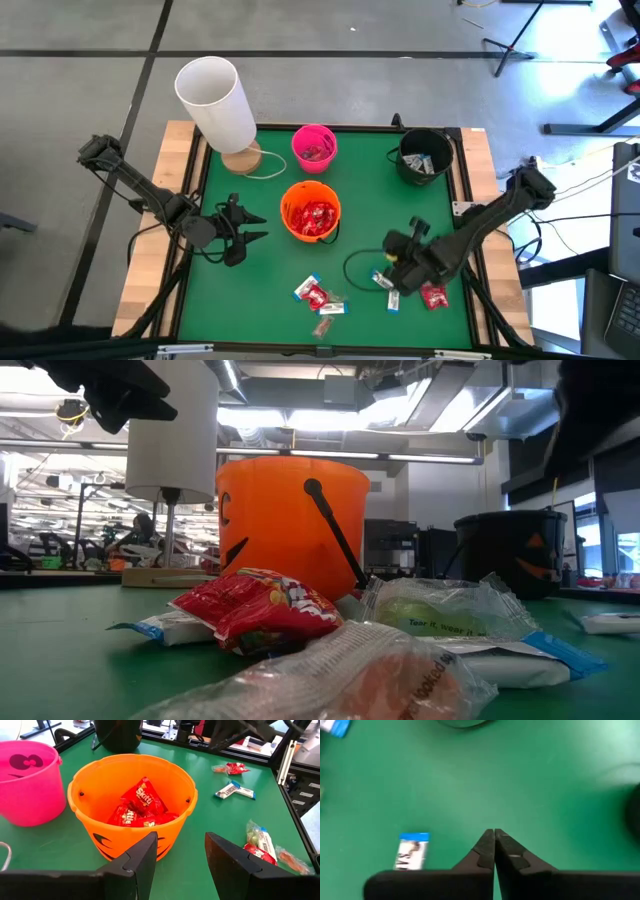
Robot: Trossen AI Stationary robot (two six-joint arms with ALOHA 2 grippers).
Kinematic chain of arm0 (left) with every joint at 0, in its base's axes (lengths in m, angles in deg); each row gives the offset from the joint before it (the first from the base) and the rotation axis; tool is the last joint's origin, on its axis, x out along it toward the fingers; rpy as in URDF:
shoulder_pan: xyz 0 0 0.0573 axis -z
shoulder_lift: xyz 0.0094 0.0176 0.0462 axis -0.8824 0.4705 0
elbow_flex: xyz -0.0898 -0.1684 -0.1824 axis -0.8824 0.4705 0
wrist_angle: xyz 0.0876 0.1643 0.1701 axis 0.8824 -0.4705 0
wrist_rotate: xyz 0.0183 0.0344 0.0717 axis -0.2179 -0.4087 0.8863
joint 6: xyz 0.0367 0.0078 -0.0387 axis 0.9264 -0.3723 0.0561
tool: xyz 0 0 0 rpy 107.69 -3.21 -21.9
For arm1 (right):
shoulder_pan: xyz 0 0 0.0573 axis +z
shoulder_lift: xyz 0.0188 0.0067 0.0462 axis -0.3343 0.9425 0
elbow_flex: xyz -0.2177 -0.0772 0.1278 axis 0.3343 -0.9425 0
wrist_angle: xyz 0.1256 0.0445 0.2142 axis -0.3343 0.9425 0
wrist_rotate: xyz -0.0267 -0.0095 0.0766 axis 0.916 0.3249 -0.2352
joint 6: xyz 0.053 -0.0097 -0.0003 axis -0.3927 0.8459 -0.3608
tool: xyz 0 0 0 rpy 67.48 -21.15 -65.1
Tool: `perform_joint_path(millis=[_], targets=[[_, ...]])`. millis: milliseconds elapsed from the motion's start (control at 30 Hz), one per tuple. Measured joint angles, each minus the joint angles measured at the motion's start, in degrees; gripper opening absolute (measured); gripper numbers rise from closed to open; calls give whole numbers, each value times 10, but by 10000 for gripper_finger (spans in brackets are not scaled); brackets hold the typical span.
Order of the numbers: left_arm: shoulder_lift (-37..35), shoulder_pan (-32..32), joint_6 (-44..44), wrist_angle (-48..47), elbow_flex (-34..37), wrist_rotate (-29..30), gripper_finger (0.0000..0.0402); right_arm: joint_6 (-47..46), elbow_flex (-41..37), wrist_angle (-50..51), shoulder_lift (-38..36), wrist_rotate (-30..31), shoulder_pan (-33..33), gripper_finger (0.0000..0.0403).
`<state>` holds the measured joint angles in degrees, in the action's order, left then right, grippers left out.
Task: Sort candy
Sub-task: Put the white candy into the black bucket
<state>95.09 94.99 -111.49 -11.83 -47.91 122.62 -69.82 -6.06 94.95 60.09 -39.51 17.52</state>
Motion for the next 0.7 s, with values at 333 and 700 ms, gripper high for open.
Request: perform_joint_path(millis=[333, 700], targets=[[0, 0, -1, 0, 0, 4, 160, 63, -52, -148, -19, -144, -38, 80], [0, 0, -2, 0, 0, 5, 160, 53, -114, -260, 79, -234, -37, 239]])
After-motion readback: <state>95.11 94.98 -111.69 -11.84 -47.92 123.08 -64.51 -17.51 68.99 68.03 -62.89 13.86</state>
